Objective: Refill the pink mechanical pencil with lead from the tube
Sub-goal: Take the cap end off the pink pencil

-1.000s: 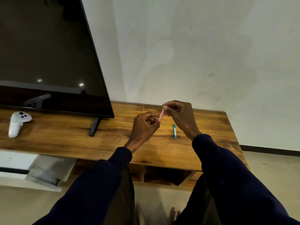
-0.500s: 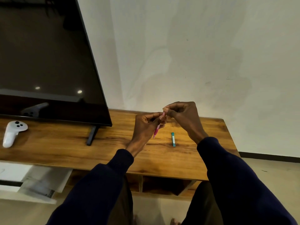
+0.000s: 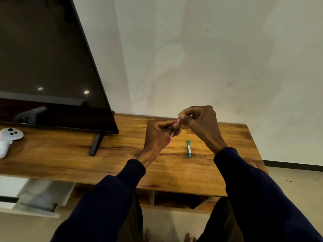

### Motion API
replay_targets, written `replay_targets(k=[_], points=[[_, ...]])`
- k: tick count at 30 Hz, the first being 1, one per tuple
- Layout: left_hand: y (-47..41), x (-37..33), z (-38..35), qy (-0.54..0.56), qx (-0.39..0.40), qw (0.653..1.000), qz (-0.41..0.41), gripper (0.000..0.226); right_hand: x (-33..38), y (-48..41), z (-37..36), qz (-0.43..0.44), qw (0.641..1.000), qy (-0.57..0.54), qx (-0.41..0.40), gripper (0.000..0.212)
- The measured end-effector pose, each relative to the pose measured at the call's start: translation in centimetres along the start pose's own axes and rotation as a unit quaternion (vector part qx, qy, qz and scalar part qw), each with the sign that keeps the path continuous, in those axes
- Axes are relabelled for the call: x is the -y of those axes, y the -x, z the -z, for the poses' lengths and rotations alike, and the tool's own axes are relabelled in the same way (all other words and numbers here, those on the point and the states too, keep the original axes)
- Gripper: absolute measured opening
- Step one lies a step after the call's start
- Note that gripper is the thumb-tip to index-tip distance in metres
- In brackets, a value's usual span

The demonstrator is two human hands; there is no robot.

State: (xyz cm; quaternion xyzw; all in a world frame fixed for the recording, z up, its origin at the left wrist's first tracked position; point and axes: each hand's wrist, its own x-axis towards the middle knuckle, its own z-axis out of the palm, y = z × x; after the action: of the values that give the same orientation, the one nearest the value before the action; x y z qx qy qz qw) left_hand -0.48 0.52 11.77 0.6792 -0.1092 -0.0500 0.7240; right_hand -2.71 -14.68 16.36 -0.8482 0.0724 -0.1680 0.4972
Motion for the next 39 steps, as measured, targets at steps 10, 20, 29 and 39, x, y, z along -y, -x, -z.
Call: replay_targets(k=[10,20,29,39], points=[[0.3,0.3,0.4,-0.003,-0.001,1.0,0.015,0.021,-0.2,0.3,-0.6,-0.027,0.999,-0.012,0.019,0.003],[0.8,0.6,0.6,0.008,-0.001,1.0,0.025,0.022,-0.5,0.6,-0.3,-0.05,0.995,-0.071,0.038,0.008],[1.3,0.8,0.7,0.044,-0.009,0.998,0.037,0.024,-1.4,2.2,-0.4,-0.06,0.98,-0.187,0.045,0.012],[1.8,0.7,1.2,0.021,0.015,1.0,0.016,0.026,-1.8,2.3,-0.6,-0.021,0.988,-0.14,0.062,0.009]])
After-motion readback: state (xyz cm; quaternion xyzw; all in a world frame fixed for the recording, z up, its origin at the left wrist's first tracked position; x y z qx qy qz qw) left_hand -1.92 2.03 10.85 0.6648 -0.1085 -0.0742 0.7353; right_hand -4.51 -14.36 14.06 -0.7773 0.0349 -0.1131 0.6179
